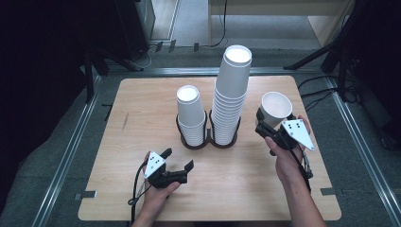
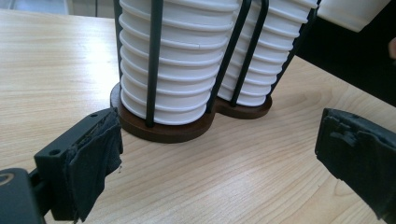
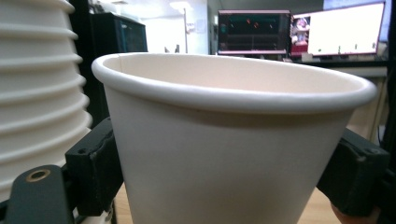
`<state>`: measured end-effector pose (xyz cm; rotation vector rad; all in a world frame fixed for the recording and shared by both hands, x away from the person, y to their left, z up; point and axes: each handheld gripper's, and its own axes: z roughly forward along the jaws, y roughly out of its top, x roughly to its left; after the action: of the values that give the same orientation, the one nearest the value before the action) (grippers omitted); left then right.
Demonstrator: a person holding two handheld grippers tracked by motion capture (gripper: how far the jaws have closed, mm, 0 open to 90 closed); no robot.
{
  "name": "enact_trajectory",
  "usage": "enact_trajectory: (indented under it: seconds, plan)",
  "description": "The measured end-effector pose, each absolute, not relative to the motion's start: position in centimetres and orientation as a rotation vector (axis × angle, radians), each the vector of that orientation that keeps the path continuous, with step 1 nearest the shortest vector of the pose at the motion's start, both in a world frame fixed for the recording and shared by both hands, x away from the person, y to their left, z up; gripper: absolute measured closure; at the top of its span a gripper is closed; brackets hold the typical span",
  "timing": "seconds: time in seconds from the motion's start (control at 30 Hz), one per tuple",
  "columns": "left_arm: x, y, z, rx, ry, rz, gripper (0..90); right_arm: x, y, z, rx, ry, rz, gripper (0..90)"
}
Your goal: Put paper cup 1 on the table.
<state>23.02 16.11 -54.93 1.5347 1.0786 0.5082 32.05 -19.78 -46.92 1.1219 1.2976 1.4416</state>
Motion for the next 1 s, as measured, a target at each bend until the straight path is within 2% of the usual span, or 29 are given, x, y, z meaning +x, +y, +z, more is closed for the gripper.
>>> enact_trajectory:
  seconds: [0.37,1.0]
  plan:
    - [23.1,16.4,-55.0,1.515,1.089,0.487,0.9,35.1,-20.0,-49.5,1.194,1.339,1.364,13.6]
    - [23.0,16.4,-55.0,1.510,1.090,0.491,1.0,38.3,-20.5,-52.6,1.296,1.388,1.250,13.4]
